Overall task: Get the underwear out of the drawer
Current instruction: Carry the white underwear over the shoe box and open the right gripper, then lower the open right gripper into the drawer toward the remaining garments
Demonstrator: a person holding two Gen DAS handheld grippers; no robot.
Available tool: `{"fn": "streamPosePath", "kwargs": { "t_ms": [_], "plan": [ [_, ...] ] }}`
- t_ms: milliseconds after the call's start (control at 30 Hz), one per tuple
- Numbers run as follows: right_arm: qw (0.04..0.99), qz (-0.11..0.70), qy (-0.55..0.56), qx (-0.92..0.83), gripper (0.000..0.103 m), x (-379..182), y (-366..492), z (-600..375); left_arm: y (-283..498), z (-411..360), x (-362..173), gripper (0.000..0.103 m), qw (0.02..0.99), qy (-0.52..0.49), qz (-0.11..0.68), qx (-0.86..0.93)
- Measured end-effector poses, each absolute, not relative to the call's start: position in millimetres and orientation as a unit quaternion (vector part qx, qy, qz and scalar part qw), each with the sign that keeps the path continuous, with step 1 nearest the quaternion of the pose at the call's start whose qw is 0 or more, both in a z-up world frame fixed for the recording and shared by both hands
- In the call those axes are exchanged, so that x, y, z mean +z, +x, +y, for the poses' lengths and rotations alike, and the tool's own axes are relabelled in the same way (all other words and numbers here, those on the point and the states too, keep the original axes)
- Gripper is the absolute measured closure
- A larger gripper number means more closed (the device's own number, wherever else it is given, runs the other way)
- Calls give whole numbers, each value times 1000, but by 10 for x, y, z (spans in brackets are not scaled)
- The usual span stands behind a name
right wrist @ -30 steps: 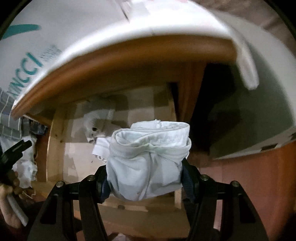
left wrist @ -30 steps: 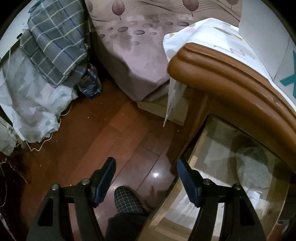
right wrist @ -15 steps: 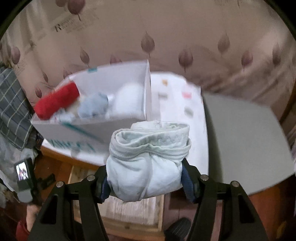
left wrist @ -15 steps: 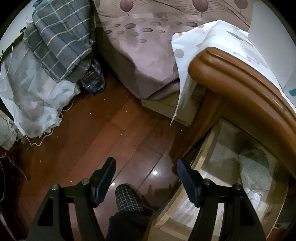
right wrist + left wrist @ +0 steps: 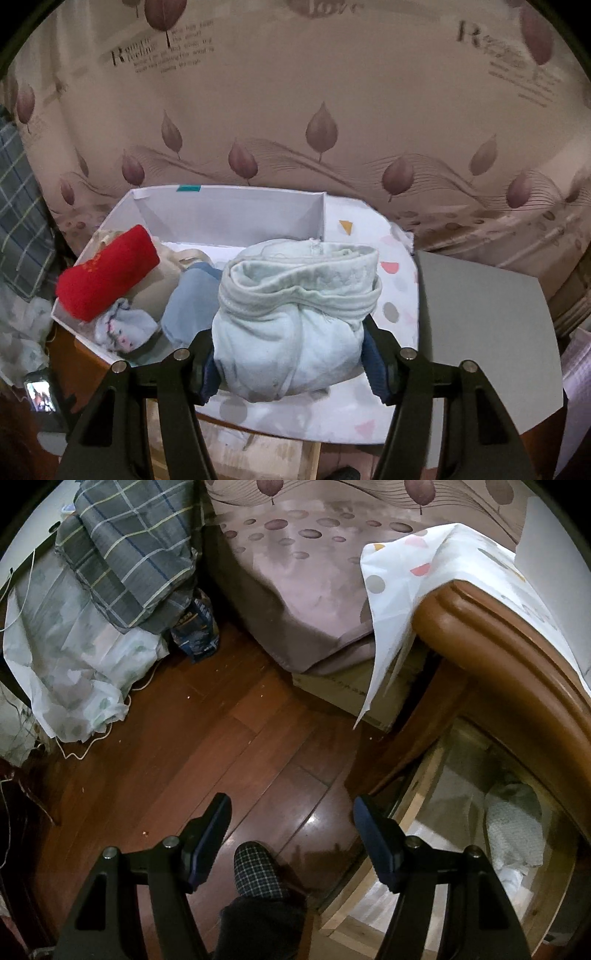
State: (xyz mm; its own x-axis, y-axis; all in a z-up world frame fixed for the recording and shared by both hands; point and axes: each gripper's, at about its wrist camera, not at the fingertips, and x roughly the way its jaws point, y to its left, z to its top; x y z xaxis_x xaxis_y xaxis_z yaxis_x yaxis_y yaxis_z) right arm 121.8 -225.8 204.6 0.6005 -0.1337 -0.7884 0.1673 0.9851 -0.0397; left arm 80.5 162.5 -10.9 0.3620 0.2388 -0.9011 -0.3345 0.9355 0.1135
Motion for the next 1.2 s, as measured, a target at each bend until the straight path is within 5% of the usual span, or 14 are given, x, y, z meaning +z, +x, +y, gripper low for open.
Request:
{"fn": "streamPosePath", "kwargs": {
  "t_ms": [467,733,1000,1200],
  "plan": [
    [863,500,-21,-67,40,1631,1780,-2031,786,1802,-90,33,818,-72,539,188],
    [865,494,-41,-82,18,1621,1704,-2012,799,1896,-101,33,813,-83,543,196],
    [905,419,-64,-35,13,2079,953,-1804,792,2092,-70,33,809,-105,535,220],
    [885,453,-103,27,12,1607,274,-1457,709,2307,-3,33,803,-137,524,248]
  ]
}}
